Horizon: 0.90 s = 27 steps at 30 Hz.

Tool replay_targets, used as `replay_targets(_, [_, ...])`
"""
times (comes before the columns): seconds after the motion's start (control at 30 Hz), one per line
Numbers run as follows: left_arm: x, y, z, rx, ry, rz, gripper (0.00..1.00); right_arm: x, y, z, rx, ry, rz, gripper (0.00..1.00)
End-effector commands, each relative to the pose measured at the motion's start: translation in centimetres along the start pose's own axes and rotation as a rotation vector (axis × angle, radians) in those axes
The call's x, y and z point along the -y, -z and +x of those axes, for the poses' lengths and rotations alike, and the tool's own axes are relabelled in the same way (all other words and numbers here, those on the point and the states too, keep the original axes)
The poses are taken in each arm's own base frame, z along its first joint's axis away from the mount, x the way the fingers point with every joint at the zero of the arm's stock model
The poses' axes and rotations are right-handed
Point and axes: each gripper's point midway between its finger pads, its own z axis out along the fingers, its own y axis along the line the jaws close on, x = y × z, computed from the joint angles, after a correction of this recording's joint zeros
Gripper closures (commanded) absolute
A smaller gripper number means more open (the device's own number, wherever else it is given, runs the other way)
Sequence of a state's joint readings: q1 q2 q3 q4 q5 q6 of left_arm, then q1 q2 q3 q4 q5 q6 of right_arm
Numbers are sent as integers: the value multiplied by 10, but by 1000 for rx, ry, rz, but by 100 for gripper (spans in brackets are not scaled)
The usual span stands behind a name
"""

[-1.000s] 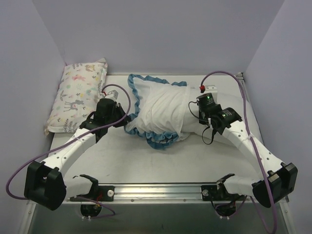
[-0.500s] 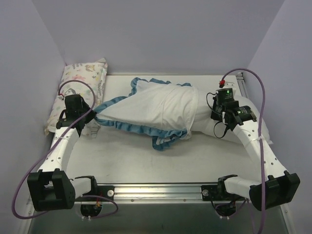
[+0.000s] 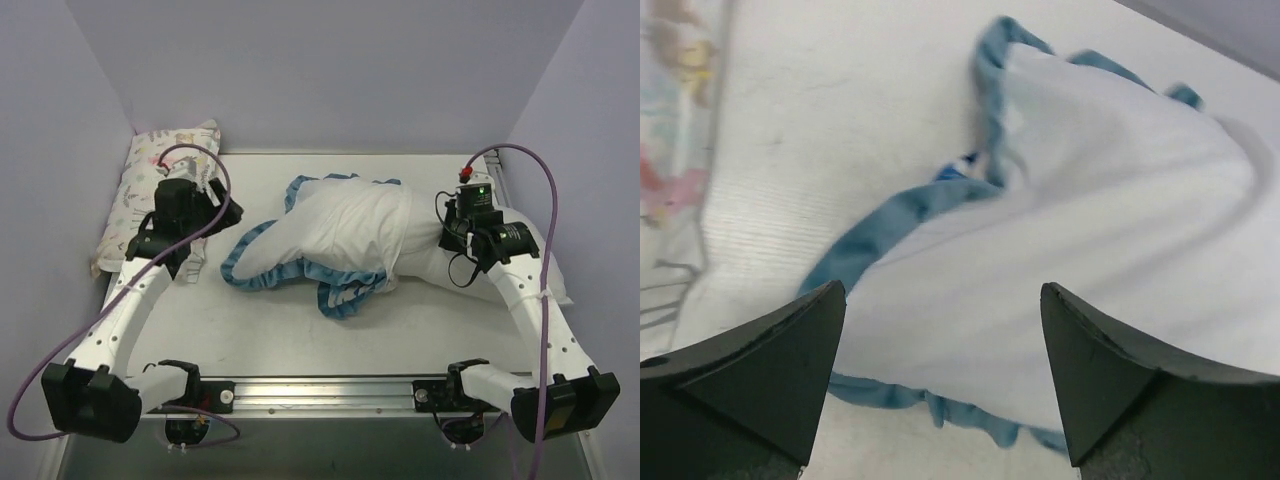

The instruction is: Remove the pillowcase from the pillow

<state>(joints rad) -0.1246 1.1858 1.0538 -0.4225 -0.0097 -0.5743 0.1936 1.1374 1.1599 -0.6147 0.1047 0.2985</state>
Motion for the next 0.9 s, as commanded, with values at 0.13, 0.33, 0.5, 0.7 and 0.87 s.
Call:
replay_targets(0.13, [117, 81, 36, 51, -338, 425, 12, -7, 23, -30, 115, -16, -18, 100])
replay_targets(0.33, [143, 77, 73, -5, -464, 549, 11, -14, 28, -35, 127, 1, -24, 100])
replay_targets(0.5, [151, 72, 104, -56, -549, 603, 11, -15, 28, -37, 129, 5, -24, 100])
replay_targets(0.7, [145, 50, 118, -52, -578, 579, 11, -18, 31, -41, 137, 3, -31, 100])
replay_targets(0.87, [148, 30, 118, 0, -562, 565, 11, -19, 34, -43, 139, 5, -34, 100])
